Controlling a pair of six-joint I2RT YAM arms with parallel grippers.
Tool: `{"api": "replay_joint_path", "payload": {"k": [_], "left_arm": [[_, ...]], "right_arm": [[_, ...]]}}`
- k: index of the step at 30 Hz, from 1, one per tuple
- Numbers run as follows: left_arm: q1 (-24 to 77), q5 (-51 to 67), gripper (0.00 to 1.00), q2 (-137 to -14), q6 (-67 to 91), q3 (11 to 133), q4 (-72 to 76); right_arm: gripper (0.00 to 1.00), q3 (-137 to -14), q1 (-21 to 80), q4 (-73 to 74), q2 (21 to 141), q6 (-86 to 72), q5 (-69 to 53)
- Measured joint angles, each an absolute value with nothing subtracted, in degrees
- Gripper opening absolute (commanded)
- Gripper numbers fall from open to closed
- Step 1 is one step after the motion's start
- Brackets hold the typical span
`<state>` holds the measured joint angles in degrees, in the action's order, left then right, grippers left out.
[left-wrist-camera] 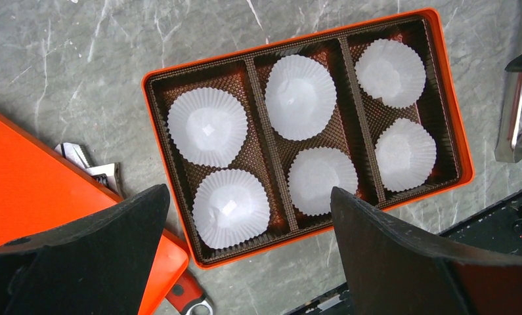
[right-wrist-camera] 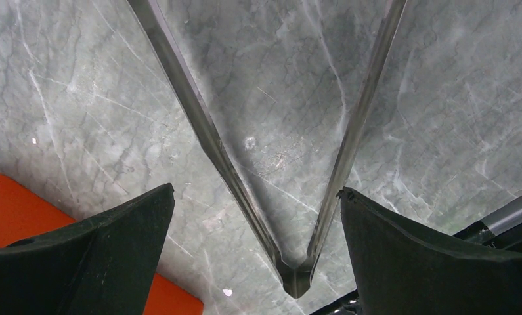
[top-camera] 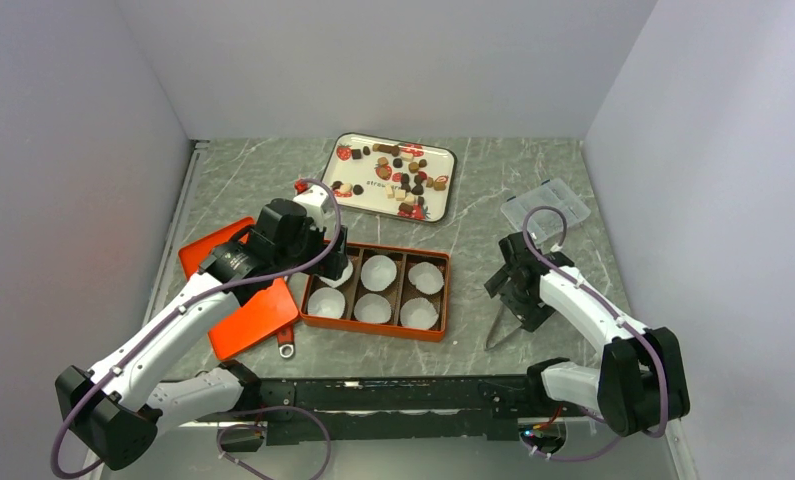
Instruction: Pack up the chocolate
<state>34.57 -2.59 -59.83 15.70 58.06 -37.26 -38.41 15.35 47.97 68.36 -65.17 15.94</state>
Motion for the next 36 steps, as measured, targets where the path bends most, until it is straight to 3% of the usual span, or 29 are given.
{"api": "replay_joint_path", "payload": {"k": [21, 30, 36], "left_arm": [[34.57, -1.30, 1.00, -59.83, 15.53, 57.45, -37.12], [34.57, -1.30, 0.99, -59.94, 15.53, 57.43, -37.12], [34.57, -1.30, 1.00, -60.38, 15.51, 57.43, -37.10]], "right_arm": [[0.98, -34.52, 12.93, 45.10, 66.87, -65.12, 14.66], [0.83, -32.25, 12.91, 41.58, 67.53, -65.17, 15.11], [0.61, -32.18, 15.27, 41.65, 68.20, -65.39, 17.58]]}}
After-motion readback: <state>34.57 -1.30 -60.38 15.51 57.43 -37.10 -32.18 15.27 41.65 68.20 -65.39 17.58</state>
